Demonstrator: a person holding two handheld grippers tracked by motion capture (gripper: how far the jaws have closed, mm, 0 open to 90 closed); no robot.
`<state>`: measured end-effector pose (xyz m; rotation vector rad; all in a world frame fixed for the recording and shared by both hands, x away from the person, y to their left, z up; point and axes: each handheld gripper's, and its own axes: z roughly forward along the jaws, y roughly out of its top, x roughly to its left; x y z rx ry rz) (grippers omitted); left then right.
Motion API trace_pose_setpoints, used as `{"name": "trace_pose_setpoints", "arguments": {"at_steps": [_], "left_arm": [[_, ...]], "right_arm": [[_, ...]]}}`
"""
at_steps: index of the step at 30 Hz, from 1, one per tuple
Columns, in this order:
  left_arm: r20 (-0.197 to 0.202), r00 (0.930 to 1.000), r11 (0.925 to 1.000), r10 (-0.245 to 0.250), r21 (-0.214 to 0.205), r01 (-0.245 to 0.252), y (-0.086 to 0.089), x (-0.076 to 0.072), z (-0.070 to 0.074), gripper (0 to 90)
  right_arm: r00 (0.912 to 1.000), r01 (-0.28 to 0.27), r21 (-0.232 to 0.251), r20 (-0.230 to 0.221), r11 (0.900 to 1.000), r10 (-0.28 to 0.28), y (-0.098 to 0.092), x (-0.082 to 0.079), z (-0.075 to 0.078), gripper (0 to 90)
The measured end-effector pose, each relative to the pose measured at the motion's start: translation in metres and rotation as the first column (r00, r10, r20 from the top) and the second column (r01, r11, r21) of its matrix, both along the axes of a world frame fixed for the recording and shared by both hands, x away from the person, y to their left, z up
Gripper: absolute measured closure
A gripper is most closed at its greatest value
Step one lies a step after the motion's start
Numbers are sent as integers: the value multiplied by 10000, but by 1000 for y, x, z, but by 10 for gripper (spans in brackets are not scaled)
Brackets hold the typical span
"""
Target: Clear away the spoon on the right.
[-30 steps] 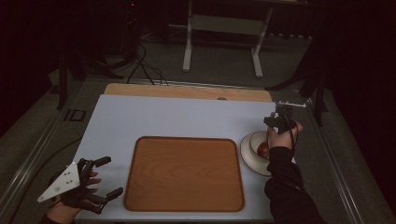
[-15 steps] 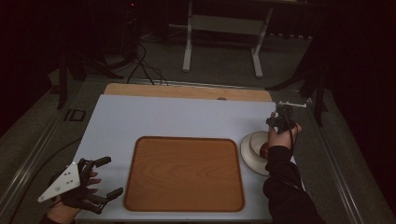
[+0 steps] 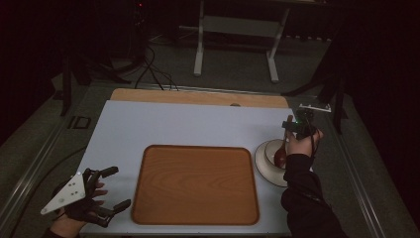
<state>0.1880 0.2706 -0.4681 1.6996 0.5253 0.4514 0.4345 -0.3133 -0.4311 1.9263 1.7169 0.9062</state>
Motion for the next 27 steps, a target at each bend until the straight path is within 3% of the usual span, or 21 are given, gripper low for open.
{"name": "trace_pose_setpoints", "arguments": {"at_steps": [18, 27], "left_arm": [[39, 10000, 10000, -9, -8, 9, -1, 0, 0, 0], [61, 10000, 10000, -5, -31, 6, -1, 0, 1, 0]], "right_arm": [[9984, -349, -49, 445, 9994, 351, 2, -16, 44, 769], [9964, -661, -173, 513, 9977, 669, 13, -25, 64, 770]]}}
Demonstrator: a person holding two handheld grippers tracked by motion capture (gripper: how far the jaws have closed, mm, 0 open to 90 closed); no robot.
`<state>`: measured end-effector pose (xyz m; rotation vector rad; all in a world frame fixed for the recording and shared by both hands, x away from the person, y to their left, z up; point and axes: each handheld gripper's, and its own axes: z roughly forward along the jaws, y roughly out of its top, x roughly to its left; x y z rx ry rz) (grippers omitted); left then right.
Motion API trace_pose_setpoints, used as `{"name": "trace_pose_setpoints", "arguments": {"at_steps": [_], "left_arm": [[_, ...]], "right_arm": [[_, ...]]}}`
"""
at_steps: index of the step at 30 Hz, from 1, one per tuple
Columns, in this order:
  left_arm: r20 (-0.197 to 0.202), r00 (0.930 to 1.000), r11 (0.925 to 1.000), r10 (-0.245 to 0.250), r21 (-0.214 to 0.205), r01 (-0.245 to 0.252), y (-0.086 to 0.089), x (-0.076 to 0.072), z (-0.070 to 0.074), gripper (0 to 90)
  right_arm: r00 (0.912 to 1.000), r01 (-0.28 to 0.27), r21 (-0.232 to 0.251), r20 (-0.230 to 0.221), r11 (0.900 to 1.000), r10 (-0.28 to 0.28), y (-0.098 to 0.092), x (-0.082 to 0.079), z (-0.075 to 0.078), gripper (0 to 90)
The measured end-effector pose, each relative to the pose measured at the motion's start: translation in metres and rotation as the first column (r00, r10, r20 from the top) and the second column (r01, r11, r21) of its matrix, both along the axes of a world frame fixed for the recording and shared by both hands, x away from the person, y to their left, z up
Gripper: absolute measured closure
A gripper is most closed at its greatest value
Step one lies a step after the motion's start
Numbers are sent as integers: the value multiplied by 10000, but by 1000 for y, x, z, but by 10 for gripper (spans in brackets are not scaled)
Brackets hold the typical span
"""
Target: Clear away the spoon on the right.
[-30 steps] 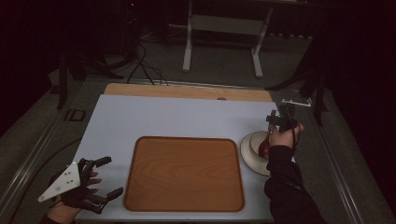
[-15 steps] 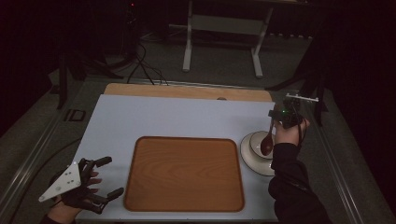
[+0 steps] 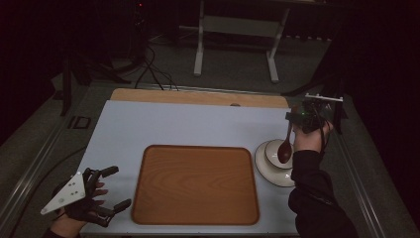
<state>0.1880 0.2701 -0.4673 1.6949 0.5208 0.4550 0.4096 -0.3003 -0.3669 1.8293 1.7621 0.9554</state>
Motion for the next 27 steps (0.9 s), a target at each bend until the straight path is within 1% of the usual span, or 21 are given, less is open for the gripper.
{"name": "trace_pose_setpoints", "arguments": {"at_steps": [1, 2, 5, 6, 8, 15, 19, 20, 21, 24, 27], "left_arm": [[9, 10000, 10000, -10, -26, 10, 0, 0, 0, 0], [23, 10000, 10000, 2, 1, -2, 0, 0, 0, 0], [32, 10000, 10000, 9, 35, -9, 0, -1, 0, 0], [27, 10000, 10000, 7, 47, -7, 0, -1, 0, 0], [23, 10000, 10000, 9, 49, -9, -1, -1, 0, 0], [39, 10000, 10000, 20, 66, -20, 0, -1, 0, 0], [70, 10000, 9999, 10, 118, -10, -1, -1, 0, 0], [68, 10000, 9999, 9, 117, -10, -1, -1, 0, 0], [68, 10000, 9999, 9, 117, -10, -1, -1, 0, 0], [96, 10000, 9999, 8, 121, -9, -1, -1, 1, 0], [101, 9999, 9999, 7, 109, -8, -1, -1, 1, 0]], "right_arm": [[10000, -64, -56, 21, 10000, 64, 2, -1, 3, 770], [9998, -208, -99, 77, 9997, 209, 8, -3, 9, 770], [9994, -321, -109, 93, 9994, 322, 12, -4, 12, 770], [9991, -418, -167, 91, 9990, 420, 17, -6, 15, 770], [9986, -522, -80, 126, 9986, 523, 21, -7, 17, 770], [9969, -771, -43, 136, 9970, 772, 31, -9, 21, 771], [9947, -1014, -2, 169, 9948, 1014, 39, -13, 24, 771], [9934, -1133, -1, 194, 9936, 1133, 42, -15, 25, 771], [9934, -1133, -1, 194, 9936, 1133, 42, -15, 25, 771], [9890, -1453, 141, 283, 9893, 1449, 51, -20, 27, 771], [9868, -1596, 165, 290, 9870, 1591, 57, -23, 28, 772]]}}
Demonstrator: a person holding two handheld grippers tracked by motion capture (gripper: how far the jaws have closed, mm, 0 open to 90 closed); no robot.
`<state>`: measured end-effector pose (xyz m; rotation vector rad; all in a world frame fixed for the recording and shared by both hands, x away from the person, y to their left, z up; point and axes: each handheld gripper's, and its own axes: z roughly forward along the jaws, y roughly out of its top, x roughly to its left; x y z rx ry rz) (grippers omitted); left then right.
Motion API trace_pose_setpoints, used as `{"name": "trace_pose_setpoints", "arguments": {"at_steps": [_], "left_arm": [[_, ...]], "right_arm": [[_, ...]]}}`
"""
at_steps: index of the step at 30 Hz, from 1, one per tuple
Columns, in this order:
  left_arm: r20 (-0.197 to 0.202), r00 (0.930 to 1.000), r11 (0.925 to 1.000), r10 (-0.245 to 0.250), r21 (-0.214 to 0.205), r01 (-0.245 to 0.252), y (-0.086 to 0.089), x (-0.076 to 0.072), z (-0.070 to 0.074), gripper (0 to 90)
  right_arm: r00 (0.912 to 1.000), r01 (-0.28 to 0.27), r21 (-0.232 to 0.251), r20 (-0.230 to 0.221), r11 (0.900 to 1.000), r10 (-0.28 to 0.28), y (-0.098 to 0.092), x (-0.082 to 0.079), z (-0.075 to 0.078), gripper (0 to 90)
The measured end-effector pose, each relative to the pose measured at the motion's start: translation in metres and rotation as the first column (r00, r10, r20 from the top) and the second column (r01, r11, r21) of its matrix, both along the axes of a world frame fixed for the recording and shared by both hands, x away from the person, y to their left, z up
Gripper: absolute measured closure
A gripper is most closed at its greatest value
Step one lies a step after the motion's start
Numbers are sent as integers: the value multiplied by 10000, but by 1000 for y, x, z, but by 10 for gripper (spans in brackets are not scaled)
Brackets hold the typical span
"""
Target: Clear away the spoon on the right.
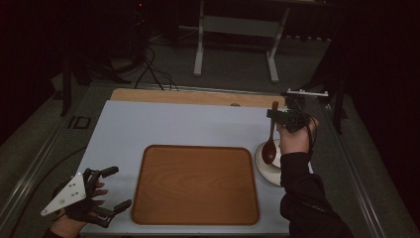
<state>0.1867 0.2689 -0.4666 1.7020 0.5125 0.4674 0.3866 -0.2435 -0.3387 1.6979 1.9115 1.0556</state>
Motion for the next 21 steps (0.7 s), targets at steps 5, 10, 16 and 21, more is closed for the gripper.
{"name": "trace_pose_setpoints", "arguments": {"at_steps": [5, 10, 16, 21], "left_arm": [[5, 10000, 10000, -4, -5, 4, 0, 0, 0, 0], [6, 10000, 10000, 5, 6, -5, 0, 0, 0, 0], [17, 10000, 10000, 3, 29, -3, 0, -1, 0, 0], [23, 10000, 10000, -7, 55, 7, 0, -1, 0, 0]], "right_arm": [[9991, -428, -20, -24, 9991, 428, 14, -5, 1, 772], [9966, -821, -49, -56, 9966, 820, 27, -10, 1, 772], [9919, -1265, 95, -122, 9919, 1266, 43, -16, -3, 772], [9869, -1596, 247, -194, 9869, 1601, 54, -23, -8, 772]]}}
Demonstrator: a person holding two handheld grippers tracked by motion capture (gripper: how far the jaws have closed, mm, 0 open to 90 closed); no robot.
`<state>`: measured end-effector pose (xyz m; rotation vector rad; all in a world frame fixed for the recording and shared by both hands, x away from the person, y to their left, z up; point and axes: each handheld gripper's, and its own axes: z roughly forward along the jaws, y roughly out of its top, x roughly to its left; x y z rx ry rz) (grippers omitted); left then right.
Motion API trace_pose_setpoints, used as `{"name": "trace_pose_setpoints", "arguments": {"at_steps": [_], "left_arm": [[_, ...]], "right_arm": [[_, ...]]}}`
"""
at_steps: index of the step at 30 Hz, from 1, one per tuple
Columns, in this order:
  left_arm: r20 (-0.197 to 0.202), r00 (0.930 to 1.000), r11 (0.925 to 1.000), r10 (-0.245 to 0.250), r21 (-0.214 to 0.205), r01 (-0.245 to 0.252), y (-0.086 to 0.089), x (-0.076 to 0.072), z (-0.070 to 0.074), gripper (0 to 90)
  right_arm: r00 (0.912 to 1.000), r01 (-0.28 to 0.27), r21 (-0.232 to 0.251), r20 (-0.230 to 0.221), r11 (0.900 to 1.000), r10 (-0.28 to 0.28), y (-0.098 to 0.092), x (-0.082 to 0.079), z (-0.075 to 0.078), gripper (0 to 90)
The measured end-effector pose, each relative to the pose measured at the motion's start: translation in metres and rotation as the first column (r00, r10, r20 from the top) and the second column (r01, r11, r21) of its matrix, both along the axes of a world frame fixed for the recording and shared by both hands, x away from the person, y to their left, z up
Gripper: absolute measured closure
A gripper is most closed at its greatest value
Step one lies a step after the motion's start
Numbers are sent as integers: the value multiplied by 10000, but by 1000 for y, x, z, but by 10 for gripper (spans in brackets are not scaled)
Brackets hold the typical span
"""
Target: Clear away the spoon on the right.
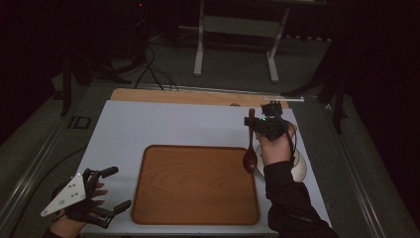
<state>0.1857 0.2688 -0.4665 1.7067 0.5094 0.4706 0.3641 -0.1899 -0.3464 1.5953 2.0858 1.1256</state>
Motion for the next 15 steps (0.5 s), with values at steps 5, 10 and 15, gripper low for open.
{"name": "trace_pose_setpoints", "arguments": {"at_steps": [5, 10, 15], "left_arm": [[14, 10000, 10000, -3, -4, 3, 0, 0, 0, 0], [10, 10000, 10000, -8, 15, 8, 0, 0, 0, 0], [34, 10000, 9999, -18, 110, 18, -1, -1, 0, 0]], "right_arm": [[9993, -359, 13, -139, 9994, 360, 10, -7, -6, 772], [9974, -669, 81, -280, 9977, 671, 18, -14, -14, 772], [9953, -767, 181, -579, 9969, 776, 25, -19, -30, 773]]}}
